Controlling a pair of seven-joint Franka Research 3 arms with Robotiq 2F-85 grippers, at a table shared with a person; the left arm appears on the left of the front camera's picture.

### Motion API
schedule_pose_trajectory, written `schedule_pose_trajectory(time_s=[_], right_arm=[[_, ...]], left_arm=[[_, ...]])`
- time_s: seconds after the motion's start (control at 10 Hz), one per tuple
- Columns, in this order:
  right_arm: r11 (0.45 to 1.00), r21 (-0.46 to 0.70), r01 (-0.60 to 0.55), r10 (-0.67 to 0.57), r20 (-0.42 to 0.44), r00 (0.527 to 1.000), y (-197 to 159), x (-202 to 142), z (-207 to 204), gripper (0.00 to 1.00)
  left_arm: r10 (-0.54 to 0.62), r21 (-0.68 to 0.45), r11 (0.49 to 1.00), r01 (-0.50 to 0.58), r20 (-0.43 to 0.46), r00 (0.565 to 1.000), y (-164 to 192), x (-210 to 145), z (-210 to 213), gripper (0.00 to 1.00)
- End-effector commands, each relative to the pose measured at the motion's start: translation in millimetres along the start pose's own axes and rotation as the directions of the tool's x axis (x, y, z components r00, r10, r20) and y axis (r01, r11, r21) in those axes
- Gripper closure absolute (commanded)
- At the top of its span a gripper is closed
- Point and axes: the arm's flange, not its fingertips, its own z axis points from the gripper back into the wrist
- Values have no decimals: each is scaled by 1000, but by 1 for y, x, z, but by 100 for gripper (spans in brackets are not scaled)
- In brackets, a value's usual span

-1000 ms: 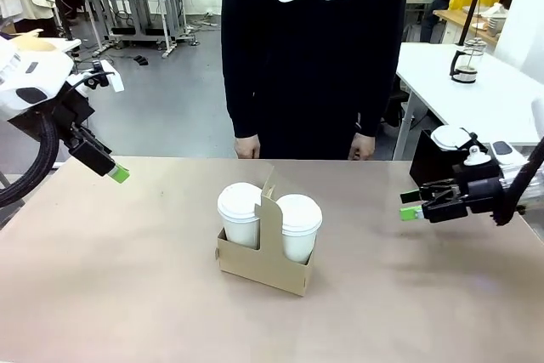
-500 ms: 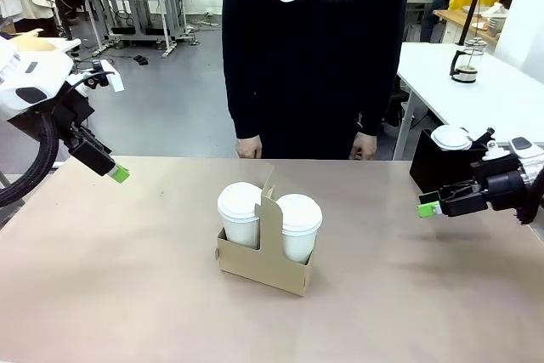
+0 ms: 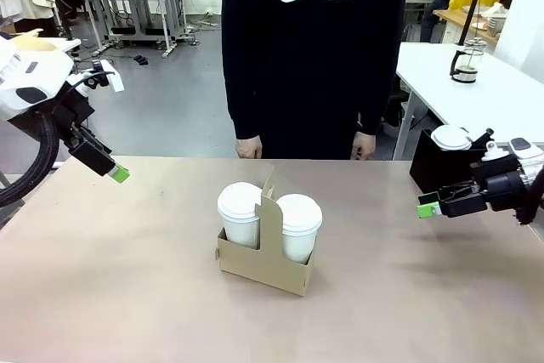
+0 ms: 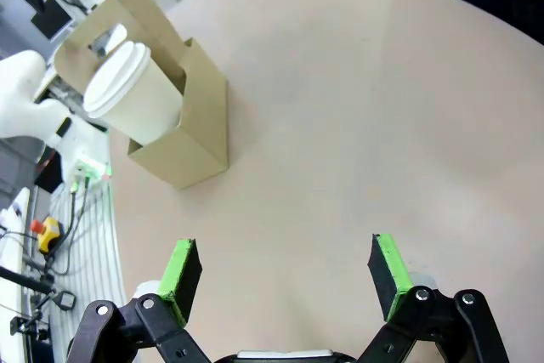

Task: Pour a drink into a cup and package it in a carrier.
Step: Insert the held 600 ml Paper Cup into the Cup Carrier.

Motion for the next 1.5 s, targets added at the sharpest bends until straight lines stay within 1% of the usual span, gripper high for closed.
schedule_pose_trajectory(time_s=[0.0,1.4], right_arm=[[1000,1,-3,3,11,1000,0,1,-2,0],[1000,1,-3,3,11,1000,0,1,-2,0]], left_arm=[[14,-5,1000,-14,5,1000,-1,0,1,0],[14,-5,1000,-14,5,1000,-1,0,1,0]])
